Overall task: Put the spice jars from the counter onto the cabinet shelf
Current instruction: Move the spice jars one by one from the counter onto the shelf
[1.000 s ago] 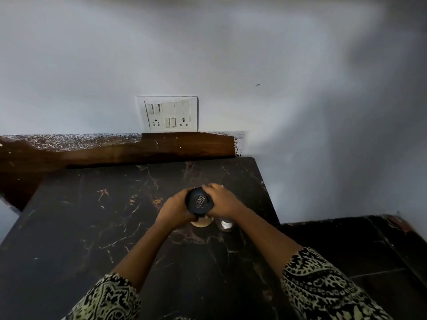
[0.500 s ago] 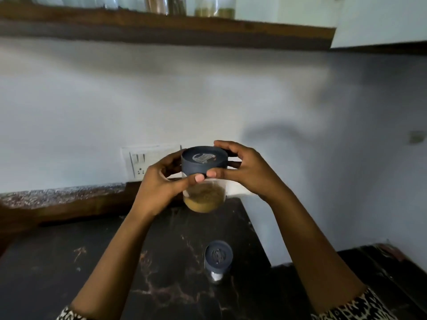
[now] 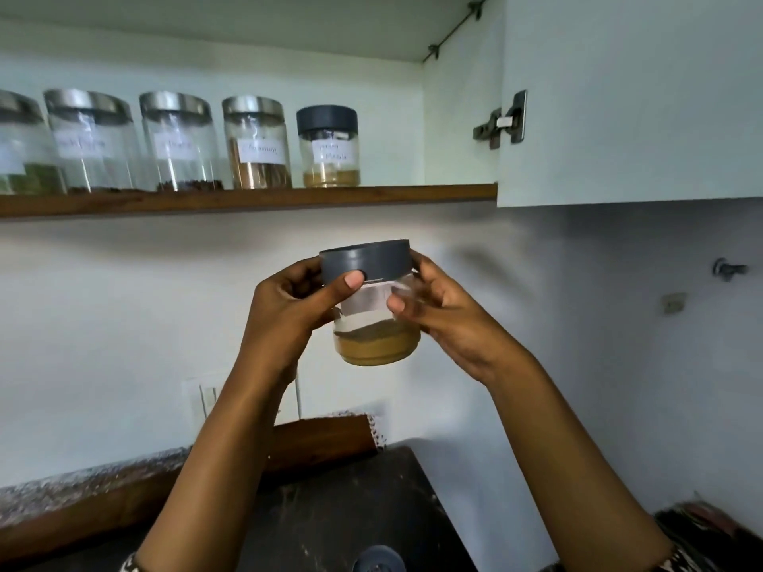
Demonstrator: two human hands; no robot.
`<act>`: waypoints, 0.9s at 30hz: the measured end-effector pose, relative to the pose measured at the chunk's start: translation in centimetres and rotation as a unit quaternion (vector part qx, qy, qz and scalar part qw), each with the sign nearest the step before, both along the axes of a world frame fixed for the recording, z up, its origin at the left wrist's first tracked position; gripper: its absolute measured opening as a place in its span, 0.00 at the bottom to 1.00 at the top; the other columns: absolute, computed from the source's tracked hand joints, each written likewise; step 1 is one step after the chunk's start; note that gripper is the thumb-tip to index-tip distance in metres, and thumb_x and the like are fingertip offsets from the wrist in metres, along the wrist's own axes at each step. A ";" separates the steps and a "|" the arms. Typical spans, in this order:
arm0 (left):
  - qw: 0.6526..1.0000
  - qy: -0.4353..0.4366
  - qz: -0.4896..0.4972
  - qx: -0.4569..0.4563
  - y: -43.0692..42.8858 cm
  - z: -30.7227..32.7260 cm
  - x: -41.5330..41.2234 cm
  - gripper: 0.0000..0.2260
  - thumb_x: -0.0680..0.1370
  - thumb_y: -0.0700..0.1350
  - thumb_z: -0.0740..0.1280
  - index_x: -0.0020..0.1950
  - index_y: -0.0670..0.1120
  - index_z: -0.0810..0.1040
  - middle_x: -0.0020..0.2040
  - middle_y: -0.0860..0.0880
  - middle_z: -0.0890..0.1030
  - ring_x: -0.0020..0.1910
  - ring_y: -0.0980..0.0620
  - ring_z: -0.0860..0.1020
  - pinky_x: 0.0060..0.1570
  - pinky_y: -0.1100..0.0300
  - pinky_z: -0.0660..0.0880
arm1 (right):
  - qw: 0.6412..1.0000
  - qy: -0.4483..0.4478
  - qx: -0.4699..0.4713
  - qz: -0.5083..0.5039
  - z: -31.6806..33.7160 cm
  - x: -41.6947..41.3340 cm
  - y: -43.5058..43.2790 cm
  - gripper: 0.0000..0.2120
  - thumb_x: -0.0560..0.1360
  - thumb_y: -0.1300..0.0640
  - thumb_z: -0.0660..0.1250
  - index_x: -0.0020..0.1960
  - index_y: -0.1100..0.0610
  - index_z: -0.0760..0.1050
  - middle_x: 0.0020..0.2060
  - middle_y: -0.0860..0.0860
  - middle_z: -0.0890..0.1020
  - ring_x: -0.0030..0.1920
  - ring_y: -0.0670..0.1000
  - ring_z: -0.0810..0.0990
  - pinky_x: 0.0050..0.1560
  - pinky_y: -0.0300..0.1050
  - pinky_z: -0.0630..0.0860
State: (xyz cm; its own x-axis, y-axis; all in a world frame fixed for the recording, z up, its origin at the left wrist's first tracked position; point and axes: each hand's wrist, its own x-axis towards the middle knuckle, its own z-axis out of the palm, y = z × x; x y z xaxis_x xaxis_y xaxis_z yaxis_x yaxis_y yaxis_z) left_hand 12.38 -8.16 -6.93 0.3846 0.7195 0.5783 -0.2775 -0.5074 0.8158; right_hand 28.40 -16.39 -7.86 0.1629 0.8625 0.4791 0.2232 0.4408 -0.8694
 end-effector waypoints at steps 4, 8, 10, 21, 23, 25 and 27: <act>0.999 -0.014 -0.035 -0.001 -0.8 1.5 0.5 0.21 0.68 0.49 0.71 0.60 0.45 0.79 0.49 0.51 0.84 0.47 0.56 0.83 0.40 0.65 0.78 | 0.999 0.043 0.025 0.022 0.4 -0.3 -0.3 0.26 0.65 0.50 0.69 0.63 0.44 0.70 0.55 0.45 0.79 0.57 0.49 0.77 0.49 0.38 0.78; 0.995 0.079 0.000 0.053 -1.5 1.9 1.0 0.24 0.73 0.54 0.68 0.68 0.53 0.70 0.57 0.56 0.77 0.50 0.59 0.78 0.46 0.60 0.77 | 0.989 0.020 0.083 -0.119 0.7 -0.9 -0.1 0.35 0.65 0.52 0.76 0.67 0.43 0.64 0.62 0.45 0.74 0.60 0.49 0.76 0.51 0.37 0.78; 0.989 0.124 0.016 0.083 -2.0 1.8 1.4 0.27 0.72 0.57 0.68 0.69 0.57 0.65 0.53 0.60 0.74 0.49 0.61 0.76 0.43 0.64 0.75 | 0.972 -0.048 0.107 -0.206 0.6 -1.3 -0.1 0.40 0.64 0.54 0.77 0.69 0.42 0.60 0.65 0.44 0.71 0.62 0.48 0.72 0.55 0.39 0.76; 0.994 0.054 -0.090 -0.026 -0.3 2.8 0.9 0.24 0.66 0.54 0.74 0.59 0.49 0.77 0.52 0.48 0.84 0.49 0.49 0.82 0.44 0.58 0.79 | 0.984 -0.044 0.094 -0.142 1.7 -1.0 -2.8 0.35 0.62 0.45 0.72 0.67 0.40 0.65 0.62 0.40 0.72 0.60 0.41 0.73 0.51 0.32 0.76; 0.989 0.038 -0.130 -0.067 0.4 2.8 0.7 0.19 0.68 0.56 0.68 0.56 0.48 0.79 0.51 0.46 0.85 0.50 0.46 0.83 0.48 0.52 0.79 | 0.996 0.015 0.064 -0.056 1.7 -0.3 -3.0 0.30 0.63 0.48 0.72 0.64 0.41 0.69 0.60 0.43 0.76 0.61 0.46 0.76 0.58 0.41 0.76; 0.984 0.032 -0.158 -0.080 0.4 2.6 0.7 0.17 0.71 0.58 0.68 0.55 0.49 0.79 0.51 0.46 0.85 0.49 0.48 0.83 0.46 0.53 0.79 | 0.998 0.055 0.030 0.003 1.5 -0.3 -2.8 0.26 0.65 0.50 0.74 0.61 0.43 0.72 0.57 0.46 0.79 0.59 0.50 0.79 0.59 0.47 0.77; 0.982 0.038 -0.166 -0.083 0.2 2.3 0.8 0.18 0.72 0.58 0.65 0.56 0.50 0.78 0.52 0.47 0.84 0.49 0.50 0.83 0.46 0.54 0.79 | 0.997 0.074 0.031 -0.015 1.3 -0.8 -2.4 0.26 0.64 0.51 0.75 0.61 0.45 0.73 0.56 0.48 0.81 0.56 0.51 0.81 0.54 0.46 0.80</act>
